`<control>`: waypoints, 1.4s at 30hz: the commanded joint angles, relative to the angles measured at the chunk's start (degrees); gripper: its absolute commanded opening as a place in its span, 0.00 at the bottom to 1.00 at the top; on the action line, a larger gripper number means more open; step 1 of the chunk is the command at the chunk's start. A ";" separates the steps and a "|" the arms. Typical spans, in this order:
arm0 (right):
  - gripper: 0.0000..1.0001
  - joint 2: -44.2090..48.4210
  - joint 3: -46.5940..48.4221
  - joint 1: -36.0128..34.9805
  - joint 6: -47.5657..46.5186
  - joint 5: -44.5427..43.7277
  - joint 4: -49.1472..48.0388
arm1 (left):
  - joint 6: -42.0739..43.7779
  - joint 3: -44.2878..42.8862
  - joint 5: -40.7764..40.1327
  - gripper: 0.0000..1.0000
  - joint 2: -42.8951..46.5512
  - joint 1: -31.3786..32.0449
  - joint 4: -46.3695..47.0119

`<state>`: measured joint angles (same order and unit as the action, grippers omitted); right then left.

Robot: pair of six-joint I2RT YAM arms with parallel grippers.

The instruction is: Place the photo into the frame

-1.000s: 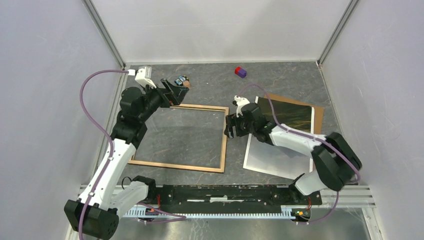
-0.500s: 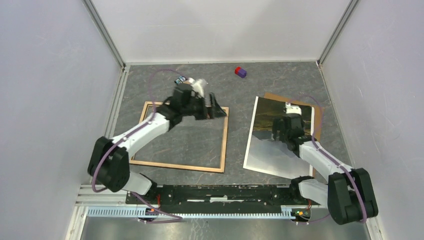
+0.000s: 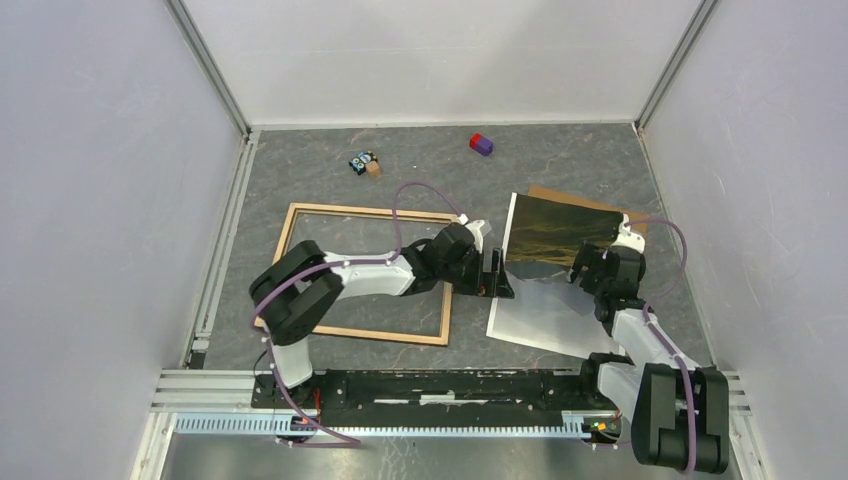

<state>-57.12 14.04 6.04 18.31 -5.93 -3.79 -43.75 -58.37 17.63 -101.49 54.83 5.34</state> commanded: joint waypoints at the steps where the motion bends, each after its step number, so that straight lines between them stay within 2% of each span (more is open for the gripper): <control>1: 0.89 -3.67 -2.53 2.29 1.68 10.88 -1.65 | -7.94 -1.97 -6.15 0.95 -4.57 -0.25 9.85; 4: 0.88 -4.44 -3.02 3.17 1.66 13.43 -2.51 | -10.21 -1.68 -9.34 0.96 -6.80 -0.27 11.30; 9: 0.88 -4.27 -3.58 3.71 1.69 15.31 -3.33 | -14.27 -3.35 -6.18 0.95 -11.16 -0.51 15.60; 13: 0.88 -4.49 -3.72 3.76 1.66 16.13 -3.63 | -17.90 -3.17 -3.08 0.83 -12.47 -1.59 21.38; 16: 0.87 -4.72 -3.78 3.80 1.78 16.86 -3.84 | -20.03 -2.91 -1.91 0.69 -12.28 -2.31 25.25; 20: 0.87 -4.59 -3.86 3.80 1.74 17.05 -4.02 | -19.87 -2.98 -2.71 0.59 -10.86 -2.18 25.91; 25: 0.87 -4.71 -3.94 3.79 1.69 17.25 -4.21 | -18.34 -2.78 -3.87 0.52 -9.66 -2.12 24.11; 32: 0.87 -4.15 -4.17 3.80 1.33 17.65 -4.38 | -19.71 -5.79 -2.33 0.43 -13.52 -2.11 22.13; 35: 0.87 -2.87 -4.33 3.79 0.56 18.97 -4.72 | -17.94 -7.91 -2.64 0.33 -14.22 -2.29 18.26; 40: 0.89 1.10 -3.70 3.80 -0.93 20.16 -4.03 | -16.58 -9.85 -2.60 0.07 -14.44 -3.96 14.74; 42: 0.89 2.68 -2.78 3.64 -1.72 20.82 -2.95 | -15.84 -10.18 -1.80 0.02 -13.68 -5.30 13.77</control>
<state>-56.75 11.14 9.87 18.06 12.56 -11.94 -61.17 -65.98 15.14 -114.98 51.81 21.45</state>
